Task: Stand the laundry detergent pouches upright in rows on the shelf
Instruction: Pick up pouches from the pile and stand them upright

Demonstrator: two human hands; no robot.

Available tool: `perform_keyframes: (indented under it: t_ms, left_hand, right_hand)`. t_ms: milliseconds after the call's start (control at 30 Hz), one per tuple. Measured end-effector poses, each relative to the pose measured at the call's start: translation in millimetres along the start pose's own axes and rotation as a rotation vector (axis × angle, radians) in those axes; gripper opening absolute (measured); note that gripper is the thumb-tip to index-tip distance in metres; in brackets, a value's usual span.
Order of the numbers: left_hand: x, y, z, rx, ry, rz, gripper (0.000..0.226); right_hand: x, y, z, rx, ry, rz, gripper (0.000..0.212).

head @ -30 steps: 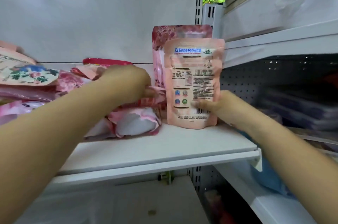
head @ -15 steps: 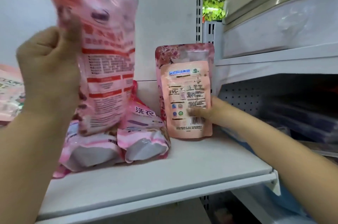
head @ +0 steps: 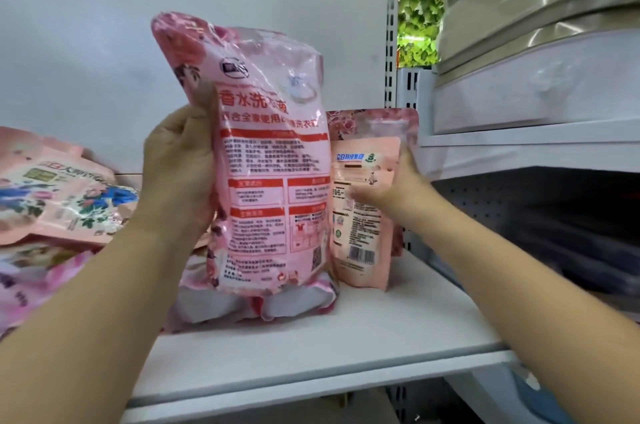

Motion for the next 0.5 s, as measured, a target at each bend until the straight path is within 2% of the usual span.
perform_keyframes:
  t_ms: [67,133,300,400,433,500]
  left_hand:
    - [5,3,0,-0.028,0.076,-0.08,0.041]
    - [9,6,-2,-0.1,0.166,-0.114,0.042]
    - [6,16,2,-0.209,0.168,-0.097,0.044]
    - [2,22,6,-0.219,0.158,-0.096,0.042]
    - [2,24,7,-0.224,0.15,-0.1,0.042]
    - [1,25,7,-0.237,0.149,-0.099,0.043]
  right_hand:
    - [5,-26,4,0.172,0.228,0.055,0.057]
    - [1,-40,-2,0.28,0.364,0.17,0.031]
    - [-23,-45,-10,0.282,0.428,0.249,0.03]
    - [-24,-40,-15,0.257,0.288,0.084,0.027]
    - [-26,-34,-17,0.215,0.179,-0.007,0.036]
    - [-34,-15,-27,0.119,-0.173,-0.206,0.065]
Point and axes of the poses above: each hand's wrist, its own z-axis towards the middle knuckle, its own x-axis out of the palm, y = z × x, the point moved 3 cm from there along z, towards the middle knuckle, and after that the axes turned 14 degrees about y, right-handed, at the moved point
